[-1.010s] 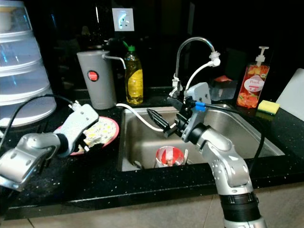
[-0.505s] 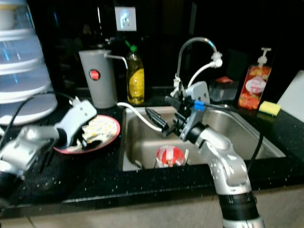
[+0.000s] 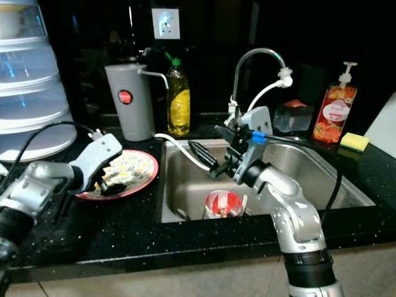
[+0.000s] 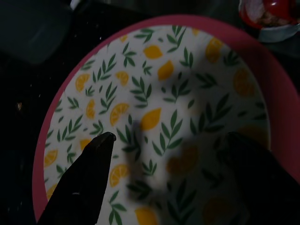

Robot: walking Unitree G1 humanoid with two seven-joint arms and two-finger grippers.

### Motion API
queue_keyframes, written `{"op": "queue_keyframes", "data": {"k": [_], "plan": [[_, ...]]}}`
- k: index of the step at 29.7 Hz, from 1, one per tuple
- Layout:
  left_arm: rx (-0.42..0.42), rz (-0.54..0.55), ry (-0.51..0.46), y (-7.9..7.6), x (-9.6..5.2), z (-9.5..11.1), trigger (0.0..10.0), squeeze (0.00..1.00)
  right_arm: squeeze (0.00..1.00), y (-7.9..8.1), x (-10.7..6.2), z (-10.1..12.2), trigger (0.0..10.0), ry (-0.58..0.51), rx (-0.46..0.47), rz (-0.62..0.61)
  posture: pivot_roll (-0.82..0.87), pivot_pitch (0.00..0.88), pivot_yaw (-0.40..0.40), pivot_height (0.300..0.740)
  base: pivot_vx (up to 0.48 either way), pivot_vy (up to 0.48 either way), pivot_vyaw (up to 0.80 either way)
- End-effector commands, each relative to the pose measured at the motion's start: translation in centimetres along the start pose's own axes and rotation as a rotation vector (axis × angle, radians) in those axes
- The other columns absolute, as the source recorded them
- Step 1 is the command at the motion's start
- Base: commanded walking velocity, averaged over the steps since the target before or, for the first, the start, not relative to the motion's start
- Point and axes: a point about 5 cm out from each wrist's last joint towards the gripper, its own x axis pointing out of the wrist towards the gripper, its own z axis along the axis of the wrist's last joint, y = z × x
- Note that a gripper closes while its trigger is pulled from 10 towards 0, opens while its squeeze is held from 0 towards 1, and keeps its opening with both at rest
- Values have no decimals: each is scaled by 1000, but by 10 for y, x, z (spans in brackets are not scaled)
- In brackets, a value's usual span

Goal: Kitchen organization

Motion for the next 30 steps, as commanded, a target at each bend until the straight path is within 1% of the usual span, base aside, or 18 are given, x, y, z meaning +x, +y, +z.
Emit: {"op": "queue_keyframes", "data": {"k": [1, 7, 10, 12, 16, 19, 24, 29, 30], "plan": [[19, -33, -30, -4, 6, 9, 10000, 0, 0, 2, 2, 1, 10000, -1, -2, 9, -4, 0, -25, 740, 0, 0, 0], [39, -59, -63, -3, 9, 19, 10000, 0, 0, 1, 2, 2, 10000, -4, -4, -2, -4, 0, -19, 740, 0, 0, 0], [37, -66, -67, -4, 9, 20, 10000, 0, 0, 1, 2, 2, 10000, -5, -4, -3, -4, 0, -19, 740, 0, 0, 0], [48, -91, -68, -8, 13, 21, 10000, 0, 0, 0, 2, 2, 10000, -5, -3, -7, -7, 0, -16, 740, 0, 0, 0], [33, -113, -69, -10, 17, 21, 10000, 0, 0, 0, 1, 2, 10000, -6, -4, -12, -8, 0, -16, 740, 0, 0, 0], [14, -132, -70, -11, 20, 21, 10000, 0, 0, -1, 0, 2, 10000, -5, -5, -21, -10, 0, -13, 740, 0, 0, 0], [20, -134, -54, -12, 23, 18, 10000, 0, 0, -2, -1, 2, 10000, -6, -6, -28, -10, 0, -13, 740, 0, 0, 0], [25, -134, -20, -13, 24, 11, 10000, 0, 0, -3, -2, 2, 10000, -8, -7, -37, -8, 0, -6, 740, 0, 0, 0], [10, -135, -3, -15, 24, 5, 10000, 0, 0, -3, -2, 2, 10000, -9, -6, -41, -6, 0, -6, 740, 0, 0, 0]]}}
